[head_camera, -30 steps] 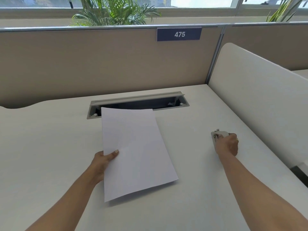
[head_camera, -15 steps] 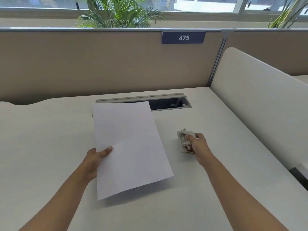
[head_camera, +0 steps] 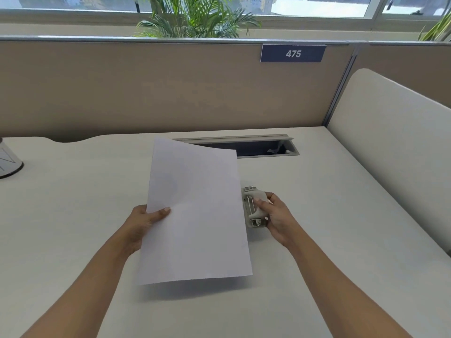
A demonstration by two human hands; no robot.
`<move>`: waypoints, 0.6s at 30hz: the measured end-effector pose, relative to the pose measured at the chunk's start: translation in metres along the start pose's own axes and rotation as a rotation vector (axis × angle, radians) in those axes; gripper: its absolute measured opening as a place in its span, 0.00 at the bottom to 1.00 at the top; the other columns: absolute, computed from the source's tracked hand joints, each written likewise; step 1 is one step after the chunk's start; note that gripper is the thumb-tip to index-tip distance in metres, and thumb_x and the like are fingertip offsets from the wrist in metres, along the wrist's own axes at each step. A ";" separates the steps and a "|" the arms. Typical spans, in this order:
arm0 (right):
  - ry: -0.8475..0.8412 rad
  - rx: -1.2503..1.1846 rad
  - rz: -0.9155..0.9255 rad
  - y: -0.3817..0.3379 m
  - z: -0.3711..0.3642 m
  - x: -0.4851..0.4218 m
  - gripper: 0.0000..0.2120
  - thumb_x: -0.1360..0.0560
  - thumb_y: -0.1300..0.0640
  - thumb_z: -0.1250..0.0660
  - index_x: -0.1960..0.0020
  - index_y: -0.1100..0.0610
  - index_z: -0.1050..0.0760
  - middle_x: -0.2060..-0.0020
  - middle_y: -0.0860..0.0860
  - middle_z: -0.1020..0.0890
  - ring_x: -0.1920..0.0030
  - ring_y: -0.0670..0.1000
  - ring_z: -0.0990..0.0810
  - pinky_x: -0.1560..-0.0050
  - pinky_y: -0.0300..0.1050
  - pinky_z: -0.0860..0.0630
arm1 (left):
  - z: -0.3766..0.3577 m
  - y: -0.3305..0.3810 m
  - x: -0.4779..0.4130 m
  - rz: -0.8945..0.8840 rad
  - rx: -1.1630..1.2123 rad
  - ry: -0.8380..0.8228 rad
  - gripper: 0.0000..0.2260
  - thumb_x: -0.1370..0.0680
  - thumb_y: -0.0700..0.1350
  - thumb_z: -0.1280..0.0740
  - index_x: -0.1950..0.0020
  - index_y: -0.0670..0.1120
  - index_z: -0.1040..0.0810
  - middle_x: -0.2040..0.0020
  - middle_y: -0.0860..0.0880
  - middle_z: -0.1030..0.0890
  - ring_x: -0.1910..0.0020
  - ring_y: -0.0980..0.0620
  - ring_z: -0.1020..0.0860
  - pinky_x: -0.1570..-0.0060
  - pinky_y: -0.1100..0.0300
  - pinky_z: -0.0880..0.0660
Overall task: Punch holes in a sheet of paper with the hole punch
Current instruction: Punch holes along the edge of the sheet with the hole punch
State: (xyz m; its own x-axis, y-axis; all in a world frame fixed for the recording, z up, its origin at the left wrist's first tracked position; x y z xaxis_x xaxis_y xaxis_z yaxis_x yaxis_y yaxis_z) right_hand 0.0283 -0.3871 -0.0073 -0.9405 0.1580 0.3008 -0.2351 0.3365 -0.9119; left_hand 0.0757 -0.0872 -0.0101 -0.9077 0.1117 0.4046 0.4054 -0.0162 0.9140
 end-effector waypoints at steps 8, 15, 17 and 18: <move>-0.038 0.051 0.045 -0.006 -0.007 0.000 0.04 0.24 0.61 0.37 0.52 0.54 0.27 0.58 0.50 0.21 0.60 0.49 0.23 0.68 0.39 0.26 | 0.002 0.012 0.003 -0.058 -0.045 -0.012 0.09 0.27 0.42 0.30 0.50 0.38 0.21 0.60 0.44 0.15 0.65 0.46 0.17 0.69 0.57 0.21; -0.039 0.056 0.068 -0.008 -0.006 -0.001 0.04 0.24 0.62 0.36 0.52 0.53 0.27 0.58 0.50 0.21 0.60 0.48 0.22 0.67 0.40 0.26 | 0.002 0.020 0.005 -0.106 -0.067 0.000 0.04 0.26 0.40 0.31 0.55 0.41 0.20 0.67 0.49 0.15 0.69 0.50 0.17 0.70 0.59 0.21; -0.037 0.055 0.076 -0.008 -0.005 -0.001 0.04 0.24 0.62 0.36 0.52 0.53 0.27 0.59 0.49 0.20 0.61 0.48 0.22 0.66 0.42 0.26 | 0.001 0.022 0.006 -0.112 -0.076 -0.001 0.03 0.26 0.40 0.31 0.55 0.41 0.20 0.65 0.48 0.15 0.68 0.49 0.17 0.68 0.58 0.21; -0.034 0.056 0.080 -0.008 -0.005 -0.001 0.04 0.24 0.62 0.36 0.53 0.53 0.27 0.59 0.49 0.20 0.61 0.48 0.22 0.66 0.42 0.26 | 0.001 0.022 0.006 -0.114 -0.081 -0.001 0.03 0.26 0.40 0.31 0.55 0.41 0.20 0.64 0.47 0.15 0.68 0.49 0.17 0.67 0.57 0.21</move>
State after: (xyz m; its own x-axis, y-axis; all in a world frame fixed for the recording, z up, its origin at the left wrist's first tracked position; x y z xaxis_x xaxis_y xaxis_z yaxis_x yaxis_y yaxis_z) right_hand 0.0323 -0.3855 0.0011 -0.9642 0.1506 0.2182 -0.1719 0.2715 -0.9470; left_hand 0.0794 -0.0861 0.0127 -0.9473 0.1183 0.2977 0.2892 -0.0836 0.9536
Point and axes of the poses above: each hand's wrist, its own x-axis away from the middle knuckle, its own z-axis out of the back of the hand, y = z × x, the point moved 8 cm from there along -x, towards the middle knuckle
